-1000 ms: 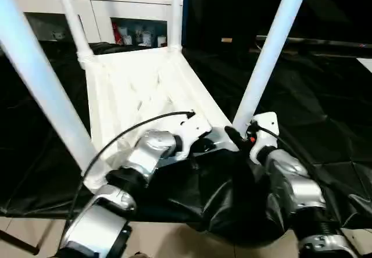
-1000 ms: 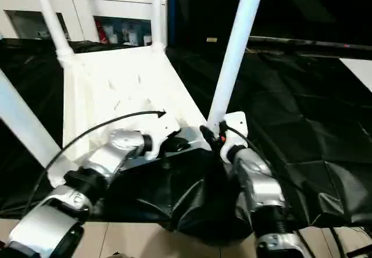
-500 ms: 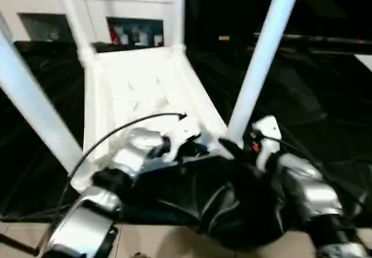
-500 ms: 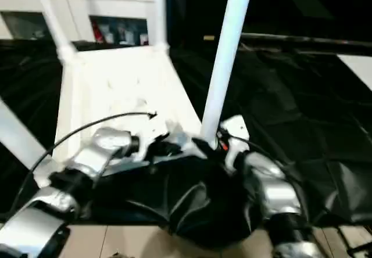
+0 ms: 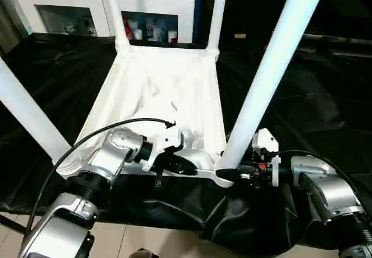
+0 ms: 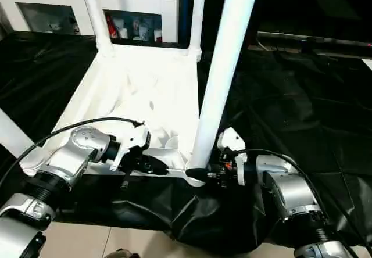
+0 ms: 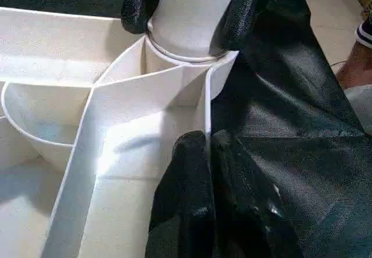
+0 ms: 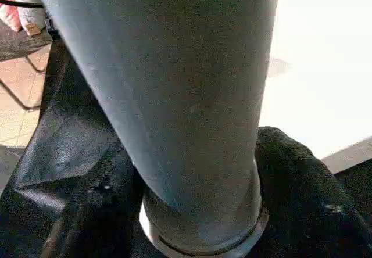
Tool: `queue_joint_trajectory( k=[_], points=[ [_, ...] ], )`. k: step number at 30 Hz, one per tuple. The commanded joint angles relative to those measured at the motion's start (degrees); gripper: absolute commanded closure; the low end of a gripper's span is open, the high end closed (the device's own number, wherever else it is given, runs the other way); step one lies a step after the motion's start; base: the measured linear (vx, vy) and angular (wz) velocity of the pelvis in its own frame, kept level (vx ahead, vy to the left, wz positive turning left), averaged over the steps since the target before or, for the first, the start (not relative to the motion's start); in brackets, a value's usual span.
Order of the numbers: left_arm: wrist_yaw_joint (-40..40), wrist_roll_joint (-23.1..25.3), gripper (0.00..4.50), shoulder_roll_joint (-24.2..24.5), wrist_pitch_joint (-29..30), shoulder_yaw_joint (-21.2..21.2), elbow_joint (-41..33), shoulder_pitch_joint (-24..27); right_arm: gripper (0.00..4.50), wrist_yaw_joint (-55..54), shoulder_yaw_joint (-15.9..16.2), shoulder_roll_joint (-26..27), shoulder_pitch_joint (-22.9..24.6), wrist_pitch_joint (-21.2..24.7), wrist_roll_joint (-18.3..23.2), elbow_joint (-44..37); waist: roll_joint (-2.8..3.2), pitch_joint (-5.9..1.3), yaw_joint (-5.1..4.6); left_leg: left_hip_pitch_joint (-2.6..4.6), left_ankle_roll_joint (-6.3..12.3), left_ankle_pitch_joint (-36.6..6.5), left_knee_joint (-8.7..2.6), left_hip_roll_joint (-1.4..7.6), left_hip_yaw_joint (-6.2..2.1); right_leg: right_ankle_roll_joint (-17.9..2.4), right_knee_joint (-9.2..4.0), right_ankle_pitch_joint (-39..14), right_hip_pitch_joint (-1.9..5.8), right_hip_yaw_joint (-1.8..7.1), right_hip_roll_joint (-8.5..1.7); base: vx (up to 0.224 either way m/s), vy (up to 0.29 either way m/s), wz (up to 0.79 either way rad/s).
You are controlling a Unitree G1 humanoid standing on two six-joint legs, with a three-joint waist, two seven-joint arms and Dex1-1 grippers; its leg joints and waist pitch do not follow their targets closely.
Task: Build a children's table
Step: Rotate leg to tighten
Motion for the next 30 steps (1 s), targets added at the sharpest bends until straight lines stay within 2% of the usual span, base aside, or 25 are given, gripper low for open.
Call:
queue_joint_trajectory(
  k=[1, 4, 5, 7, 9, 10, 11, 12, 13, 14, 16, 18, 20, 21, 22, 23, 25, 26, 28, 30],
  points=[
    [-1.0, -1.3, 4.5, -0.4, 0.6, -0.8, -1.8, 0.2, 2.04, 1.1, 0.7, 0.2, 0.1, 1.3, 1.6, -1.4, -0.66, -3.73, -0.09, 1.22, 2.69, -12.3, -3.74, 4.22, -1.63, -11.9, -3.56, -15.3, 2.59, 3.34, -4.62, 0.0, 0.0, 0.0],
    [-1.0, -1.5, 4.5, -0.7, 1.1, -0.6, -2.2, 0.4, 2.07, 2.0, 0.8, 0.2, 1.2, 2.3, 2.4, -2.8, -0.71, -3.83, -0.03, 1.13, 2.96, -11.2, -3.65, 4.18, -1.61, -11.9, -3.37, -14.2, 2.67, 3.33, -4.54, 0.0, 0.0, 0.0],
    [-0.1, -1.5, 4.5, -1.2, 1.0, -0.3, -2.1, 0.4, 2.09, 2.2, 0.7, 0.4, 2.4, 3.2, 3.2, -4.0, -0.92, -3.83, -0.04, 1.08, 3.15, -10.9, -3.63, 4.16, -1.56, -11.9, -3.36, -13.8, 2.7, 3.35, -4.5, 0.0, 0.0, 0.0],
    [2.8, -0.9, 4.5, -2.3, 0.8, 0.2, -1.0, 0.1, 2.09, 0.3, 0.2, 1.5, 4.4, 4.2, 3.8, -5.3, -0.93, -3.9, 0.13, 1.06, 3.58, -10.4, -3.54, 4.21, -1.55, -12.0, -3.22, -13.1, 2.69, 3.38, -4.59, 0.0, 0.0, 0.0],
    [9.8, 0.7, 4.5, -4.7, -0.6, 1.3, 2.1, -1.3, 2.1, -7.8, -1.3, 4.5, 4.8, 2.9, 1.3, -2.8, -0.92, -3.82, 0.3, 1.24, 3.52, -10.8, -3.62, 4.23, -1.61, -11.6, -3.51, -13.9, 2.38, 3.36, -4.57, 0.0, 0.0, 0.0],
    [13.1, 1.3, 4.5, -5.9, -1.1, 1.8, 3.6, -2.0, 2.1, -12.3, -2.1, 6.1, 4.6, 2.1, -0.2, -1.0, -0.86, -3.55, 0.04, 1.27, 2.5, -12.9, -3.72, 3.94, -1.68, -10.9, -4.03, -17.6, 2.2, 3.31, -4.71, 0.0, 0.0, 0.0],
    [17.2, 2.2, 4.5, -7.5, -1.4, 2.2, 5.4, -2.9, 2.11, -18.2, -3.6, 8.0, 4.2, 1.4, -1.7, 1.2, -0.83, -3.14, -0.4, 1.52, 0.82, -16.2, -3.92, 3.82, -1.87, -9.5, -4.89, -23.4, 1.86, 3.15, -4.73, 0.0, 0.0, 0.0],
    [19.6, 2.7, 4.5, -8.5, -1.6, 2.3, 6.4, -3.5, 2.12, -21.7, -4.6, 9.1, 3.9, 1.0, -2.5, 2.5, -0.83, -3.14, -0.4, 1.52, 0.82, -16.2, -3.92, 3.82, -1.87, -9.5, -4.89, -23.4, 1.86, 3.15, -4.73, 0.0, 0.0, 0.0],
    [23.6, 3.5, 4.5, -10.6, -1.3, 2.4, 7.9, -4.4, 2.14, -28.0, -6.9, 11.4, 3.0, 1.6, -2.7, 4.9, -0.48, -2.86, -1.15, 1.93, -1.21, -20.6, -4.03, 3.64, -2.51, -6.8, -5.72, -32.0, 1.83, 2.65, -4.96, -0.059, 0.011, -0.05],
    [24.9, 3.7, 4.5, -11.4, -1.1, 2.4, 8.3, -4.7, 2.14, -29.8, -7.6, 12.2, 2.6, 1.7, -2.7, 5.6, -0.74, -2.82, -1.82, 2.07, -1.61, -23.0, -4.08, 3.64, -2.73, -5.2, -6.36, -34.8, 1.83, 2.38, -4.89, -0.052, 0.025, -0.07],
    [28.3, 4.1, 4.5, -13.8, -0.8, 2.4, 9.4, -5.7, 2.19, -34.3, -9.0, 14.2, 1.3, 2.0, -2.5, 7.3, -0.39, -2.82, -2.46, 2.12, -1.74, -24.9, -4.17, 3.63, -3.1, -4.2, -6.75, -35.6, 1.92, 2.06, -4.87, -0.026, 0.012, -0.03],
    [30.2, 4.5, 4.5, -15.6, -0.8, 2.1, 10.2, -6.4, 2.21, -37.0, -9.4, 15.9, 0.5, 2.4, -2.9, 7.7, -0.46, -2.73, -2.93, 2.5, -1.48, -26.1, -3.98, 3.4, -2.96, -3.9, -7.22, -36.6, 1.36, 2.03, -4.75, 0.0, 0.0, 0.0],
    [30.3, 4.6, 4.5, -16.3, -0.9, 1.8, 10.3, -6.6, 2.21, -37.6, -9.0, 16.5, 0.4, 2.5, -3.3, 7.2, -0.41, -2.82, -3.2, 2.36, -1.12, -26.0, -4.02, 3.42, -3.18, -3.5, -7.38, -36.4, 1.73, 1.82, -4.83, 0.0, 0.0, 0.0],
    [28.5, 4.8, 4.5, -16.6, -2.0, 0.8, 10.0, -6.5, 2.21, -35.8, -8.0, 17.3, 1.1, 1.6, -3.0, 4.5, -0.09, -2.87, -3.26, 2.16, -0.97, -26.0, -4.29, 3.56, -3.23, -3.6, -7.37, -35.1, 1.9, 1.86, -4.73, 0.0, 0.0, 0.0],
    [28.4, 4.9, 4.5, -16.6, -2.3, 0.8, 10.1, -6.6, 2.21, -35.7, -8.0, 17.5, 1.2, 1.5, -3.0, 4.3, -0.13, -3.06, -3.17, 2.15, -0.84, -25.6, -4.46, 3.74, -3.24, -4.1, -7.17, -32.8, 1.95, 2.04, -4.78, 0.0, 0.0, 0.0],
    [28.0, 5.0, 4.5, -16.7, -2.9, 0.8, 10.5, -6.7, 1.93, -35.2, -8.1, 17.8, 1.5, 1.2, -2.8, 3.6, -0.13, -3.07, -3.21, 2.01, -0.79, -25.5, -4.58, 3.82, -3.16, -5.0, -6.86, -30.5, 1.9, 2.24, -4.73, 0.0, 0.0, 0.0],
    [27.6, 5.2, 4.5, -16.5, -3.9, 0.8, 11.3, -6.8, 1.65, -34.2, -8.2, 18.0, 1.9, 1.4, -1.8, 2.7, -0.33, -3.08, -3.09, 2.04, -0.35, -25.3, -4.56, 3.78, -2.95, -6.0, -6.69, -29.0, 1.83, 2.48, -4.78, 0.0, 0.0, 0.0],
    [27.1, 5.2, 4.5, -16.1, -4.5, 0.8, 11.6, -6.7, 1.65, -33.2, -7.7, 17.3, 2.3, 1.1, -1.6, 2.0, -0.52, -3.11, -3.04, 1.98, -0.18, -25.0, -4.54, 3.8, -2.91, -6.3, -6.55, -28.6, 1.85, 2.56, -4.84, 0.0, 0.0, 0.0],
    [26.6, 5.3, 4.5, -15.2, -5.4, 0.8, 11.9, -6.6, 1.36, -29.8, -6.8, 15.0, 2.9, 0.7, -1.2, 0.5, -0.41, -3.11, -2.69, 1.89, 0.44, -23.6, -4.5, 3.79, -2.73, -6.8, -6.41, -27.5, 2.02, 2.7, -4.87, 0.0, 0.0, 0.0],
    [26.2, 5.2, 4.5, -14.8, -5.5, 0.9, 11.8, -6.4, 1.36, -27.3, -6.6, 13.4, 3.4, 0.6, -0.7, -0.3, -0.72, -3.1, -2.43, 1.91, 0.9, -22.8, -4.41, 3.81, -2.54, -6.9, -6.37, -27.0, 2.11, 2.79, -4.91, 0.0, 0.0, 0.0]
  ],
)
